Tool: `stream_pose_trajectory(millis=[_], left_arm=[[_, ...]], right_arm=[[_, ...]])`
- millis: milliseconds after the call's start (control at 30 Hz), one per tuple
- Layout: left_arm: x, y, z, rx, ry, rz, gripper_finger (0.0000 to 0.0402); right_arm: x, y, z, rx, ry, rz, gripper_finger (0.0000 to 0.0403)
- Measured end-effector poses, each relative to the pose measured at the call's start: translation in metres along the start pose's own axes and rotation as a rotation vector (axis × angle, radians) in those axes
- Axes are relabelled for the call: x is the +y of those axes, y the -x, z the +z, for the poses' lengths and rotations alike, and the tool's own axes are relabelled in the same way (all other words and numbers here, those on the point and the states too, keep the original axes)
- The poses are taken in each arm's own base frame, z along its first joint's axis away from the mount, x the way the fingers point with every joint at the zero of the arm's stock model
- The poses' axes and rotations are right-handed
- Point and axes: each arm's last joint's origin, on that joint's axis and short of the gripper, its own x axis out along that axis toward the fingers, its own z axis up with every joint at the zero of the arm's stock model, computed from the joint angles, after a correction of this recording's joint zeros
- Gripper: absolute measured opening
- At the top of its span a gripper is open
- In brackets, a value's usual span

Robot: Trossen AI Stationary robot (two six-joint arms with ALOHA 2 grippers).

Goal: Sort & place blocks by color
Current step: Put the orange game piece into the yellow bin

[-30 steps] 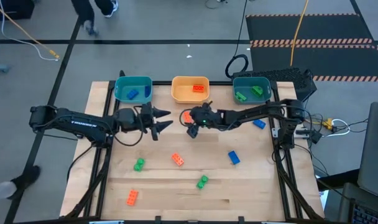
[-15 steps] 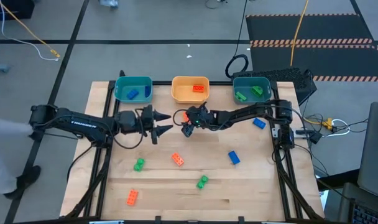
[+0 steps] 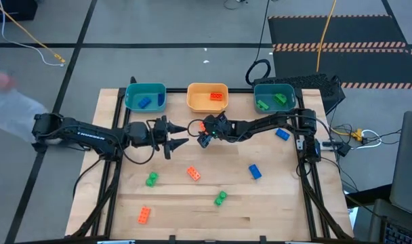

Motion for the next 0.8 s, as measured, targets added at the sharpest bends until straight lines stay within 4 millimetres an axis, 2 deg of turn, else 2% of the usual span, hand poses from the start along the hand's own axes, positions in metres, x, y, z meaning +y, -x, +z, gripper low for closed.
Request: stream_pose_trajectory(millis=[433, 800], left_arm=[[-0.003, 0.0, -0.001, 0.002, 0.034, -0.012, 0.0248], [-0.005, 0.001, 0.0, -0.006, 0.036, -0.024, 0.0248]], right_arm=[[-0.003, 0.0, -0.005, 0.029, -0.018, -0.068, 0.0274], [-0.007, -0.028, -0.03, 0.044, -0.004, -0.14, 0.0274]])
